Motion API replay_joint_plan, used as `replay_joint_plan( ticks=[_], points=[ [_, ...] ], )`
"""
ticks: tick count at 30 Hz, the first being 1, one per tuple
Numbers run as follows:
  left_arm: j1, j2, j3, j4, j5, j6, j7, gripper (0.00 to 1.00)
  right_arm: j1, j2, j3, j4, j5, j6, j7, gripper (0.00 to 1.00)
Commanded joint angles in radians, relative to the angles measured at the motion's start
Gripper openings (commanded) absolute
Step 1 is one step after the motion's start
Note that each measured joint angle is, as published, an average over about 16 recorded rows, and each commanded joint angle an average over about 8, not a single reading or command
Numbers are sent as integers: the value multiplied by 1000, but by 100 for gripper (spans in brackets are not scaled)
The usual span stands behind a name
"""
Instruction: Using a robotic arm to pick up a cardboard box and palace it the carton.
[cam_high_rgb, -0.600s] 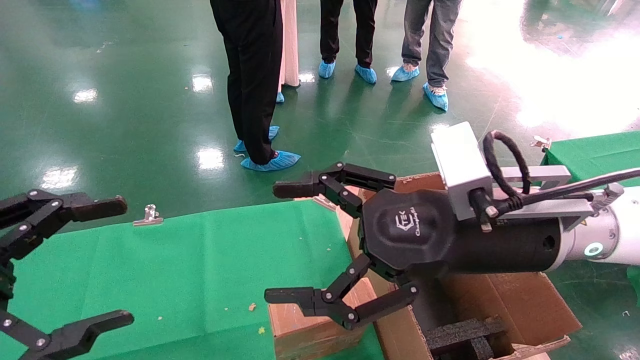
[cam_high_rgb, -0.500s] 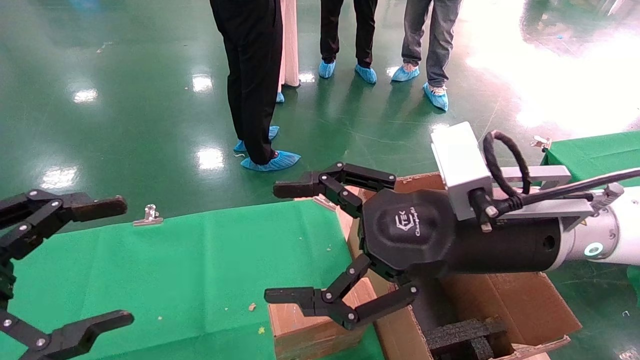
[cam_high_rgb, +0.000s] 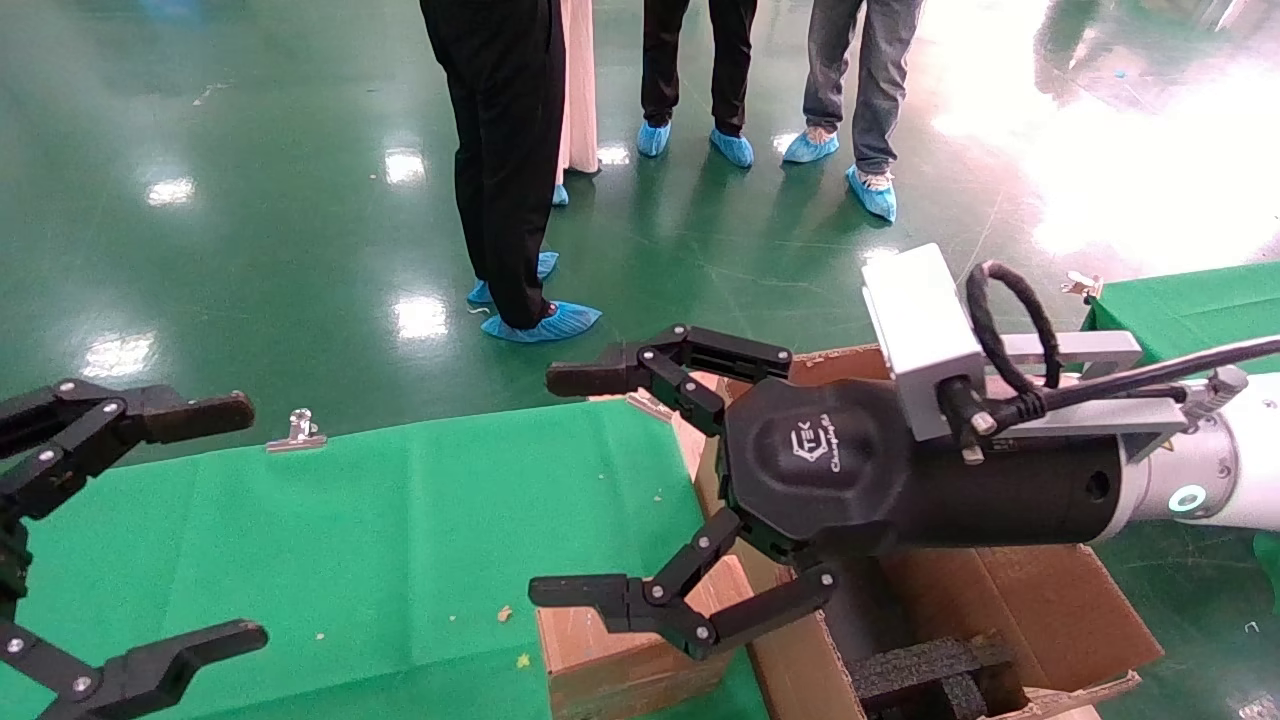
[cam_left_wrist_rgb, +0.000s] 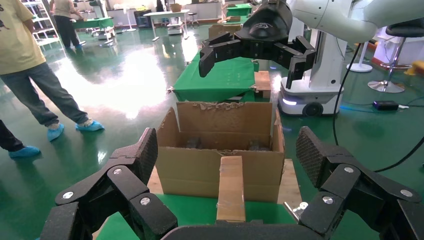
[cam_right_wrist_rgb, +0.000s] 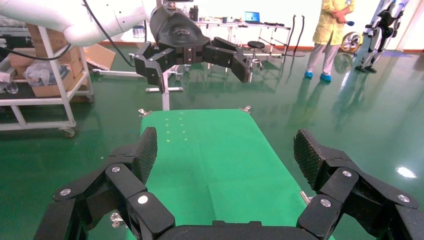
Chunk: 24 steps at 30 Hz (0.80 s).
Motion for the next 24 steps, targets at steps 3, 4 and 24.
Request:
replay_joint_plan(
  ticks=[3,4,24],
  points=[
    [0,0,0,0,0,0,0,0,0,0,0,0,0,0,0,100],
    [0,0,0,0,0,0,0,0,0,0,0,0,-1,0,0,100],
    [-1,0,2,1,-1,0,1,0,308,-70,-323,-50,-432,-94,79,100]
  ],
)
